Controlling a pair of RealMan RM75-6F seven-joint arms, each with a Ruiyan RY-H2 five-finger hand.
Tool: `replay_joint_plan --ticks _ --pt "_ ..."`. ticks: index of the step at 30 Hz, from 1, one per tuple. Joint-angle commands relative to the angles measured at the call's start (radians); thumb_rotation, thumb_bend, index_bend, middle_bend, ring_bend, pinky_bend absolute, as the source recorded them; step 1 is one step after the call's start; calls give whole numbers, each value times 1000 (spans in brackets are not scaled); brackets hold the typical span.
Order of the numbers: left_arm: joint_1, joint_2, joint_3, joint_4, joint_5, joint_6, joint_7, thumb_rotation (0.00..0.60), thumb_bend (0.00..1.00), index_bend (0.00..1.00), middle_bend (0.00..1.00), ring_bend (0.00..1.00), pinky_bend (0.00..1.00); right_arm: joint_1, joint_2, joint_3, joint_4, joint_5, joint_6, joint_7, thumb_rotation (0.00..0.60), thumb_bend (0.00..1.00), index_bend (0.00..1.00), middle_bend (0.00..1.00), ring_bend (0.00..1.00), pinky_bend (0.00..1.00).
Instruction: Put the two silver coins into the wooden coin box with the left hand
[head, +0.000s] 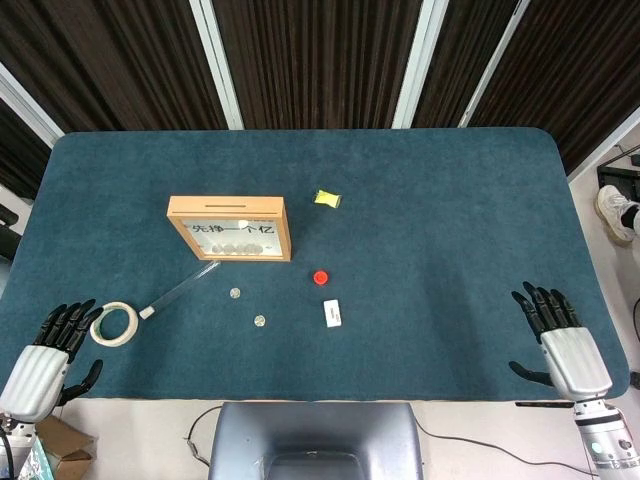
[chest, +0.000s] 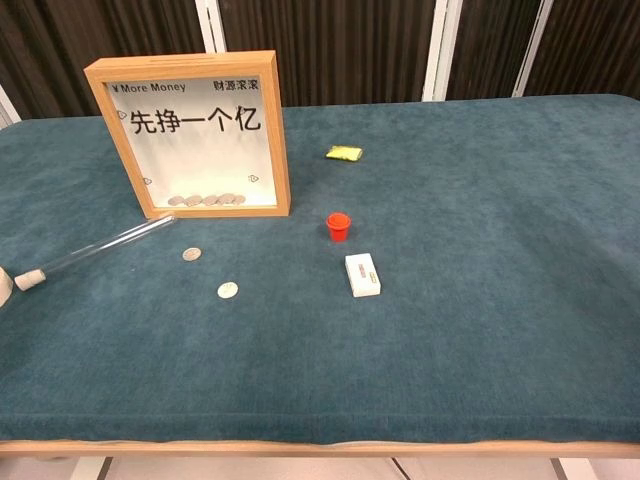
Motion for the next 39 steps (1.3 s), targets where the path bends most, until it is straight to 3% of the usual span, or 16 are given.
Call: replay_joint_plan --ticks 1,8,10,11,12,15,16,19,22,26,30,39 --pt "-7 5 3 -3 1 -14 -13 600 433 0 9 0 77 -2 1 1 -3 2 3 0 600 121 0 0 0 0" --pt "-27 -16 11 0 32 -30 -8 600 432 0 1 0 105 -7 4 -1 -2 -1 8 1 600 121 0 0 0 0" --pt "-29 -51 1 11 51 -4 -8 600 432 2 49 28 199 -10 10 -3 -7 -3 12 13 600 121 0 0 0 0" --pt "-29 -74 -6 21 55 8 1 600 432 11 107 77 285 -11 12 -3 -7 -5 15 17 600 121 0 0 0 0" --pt "-32 -110 -18 36 63 23 20 600 433 32 215 178 434 -12 14 -4 -6 -8 17 19 600 121 0 0 0 0" --pt "-60 -197 -31 79 91 20 42 600 433 199 689 635 905 -12 19 -8 -7 -13 16 30 600 121 0 0 0 0" --pt "-75 -216 -29 86 98 1 35 600 433 260 809 744 974 -12 21 -9 -8 -15 16 33 600 121 0 0 0 0" --pt "-123 -283 -29 101 90 -78 11 600 433 383 979 918 1000 -13 23 -9 -8 -17 18 37 600 122 0 0 0 0" --pt "-169 -352 -54 139 43 -173 67 600 445 430 1000 996 1000 -13 29 -10 -10 -15 14 42 600 121 0 0 0 0" --pt "-210 -448 -107 205 -41 -254 185 600 454 481 1000 1000 1000 -13 27 -3 -6 -4 15 46 600 121 0 0 0 0" --pt "-242 -513 -151 234 -132 -322 209 600 451 506 1000 1000 1000 -10 29 2 -3 13 2 54 600 121 0 0 0 0" --pt "-298 -675 -218 429 -219 -321 260 600 387 435 1000 1000 1000 -10 36 4 0 14 3 66 600 122 0 0 0 0"
